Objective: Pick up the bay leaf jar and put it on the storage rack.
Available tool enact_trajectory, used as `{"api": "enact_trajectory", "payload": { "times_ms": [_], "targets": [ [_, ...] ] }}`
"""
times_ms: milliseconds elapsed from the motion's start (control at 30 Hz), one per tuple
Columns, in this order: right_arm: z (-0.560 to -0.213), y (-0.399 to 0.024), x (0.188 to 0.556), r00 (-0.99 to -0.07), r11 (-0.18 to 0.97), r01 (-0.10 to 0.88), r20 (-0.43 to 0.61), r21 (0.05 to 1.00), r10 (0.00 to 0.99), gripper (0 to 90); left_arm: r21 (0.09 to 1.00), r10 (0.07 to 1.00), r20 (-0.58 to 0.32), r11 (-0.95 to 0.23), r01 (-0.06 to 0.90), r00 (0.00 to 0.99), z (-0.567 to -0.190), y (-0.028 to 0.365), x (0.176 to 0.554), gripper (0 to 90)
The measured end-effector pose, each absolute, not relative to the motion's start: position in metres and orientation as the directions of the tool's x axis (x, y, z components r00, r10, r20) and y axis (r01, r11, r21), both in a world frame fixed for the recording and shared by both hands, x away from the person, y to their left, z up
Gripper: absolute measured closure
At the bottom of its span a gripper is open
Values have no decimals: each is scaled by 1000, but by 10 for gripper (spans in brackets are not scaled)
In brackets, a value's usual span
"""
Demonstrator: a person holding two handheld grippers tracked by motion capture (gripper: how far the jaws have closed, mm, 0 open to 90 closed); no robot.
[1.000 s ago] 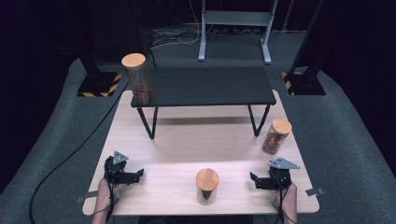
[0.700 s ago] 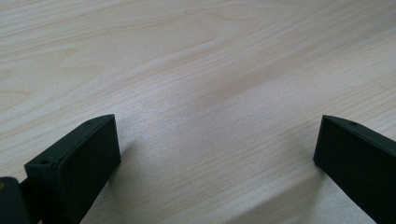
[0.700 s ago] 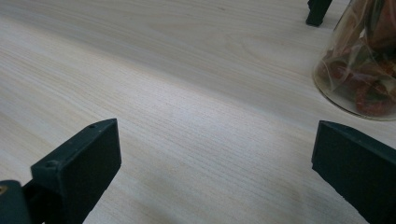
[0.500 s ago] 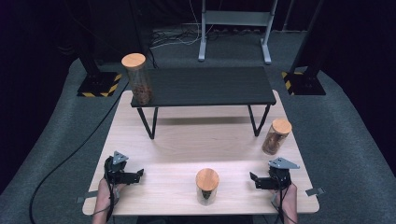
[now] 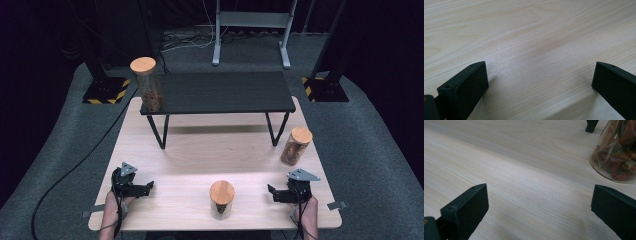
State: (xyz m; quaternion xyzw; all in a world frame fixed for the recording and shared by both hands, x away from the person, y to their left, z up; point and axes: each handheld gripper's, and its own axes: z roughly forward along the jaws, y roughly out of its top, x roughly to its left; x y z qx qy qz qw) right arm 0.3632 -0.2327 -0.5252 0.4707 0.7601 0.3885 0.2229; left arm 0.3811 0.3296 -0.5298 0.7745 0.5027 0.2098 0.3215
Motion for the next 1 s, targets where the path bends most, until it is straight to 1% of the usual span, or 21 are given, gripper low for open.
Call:
{"api": "enact_trajectory", "payload": {
  "times_ms": [167, 300, 600, 767, 1000],
  "targets": [
    [-525, -230, 362, -440, 261, 546, 8, 796, 898, 1, 710, 915, 1, -286, 644, 404, -530, 330, 381, 0],
    [-526, -227, 361, -453, 272, 559, 15, 783, 891, 0, 710, 917, 0, -281, 646, 399, -530, 330, 381, 0],
    [-526, -211, 346, -421, 287, 546, -39, 787, 906, 0, 709, 916, 1, -283, 646, 400, -530, 330, 381, 0],
    [-525, -198, 327, -441, 240, 509, 11, 827, 897, 0, 710, 917, 1, -282, 645, 400, -530, 330, 381, 0],
    [-521, -164, 297, -528, 262, 450, 18, 854, 849, 0, 710, 915, 0, -284, 645, 402, -530, 330, 380, 0]
  ]
}}
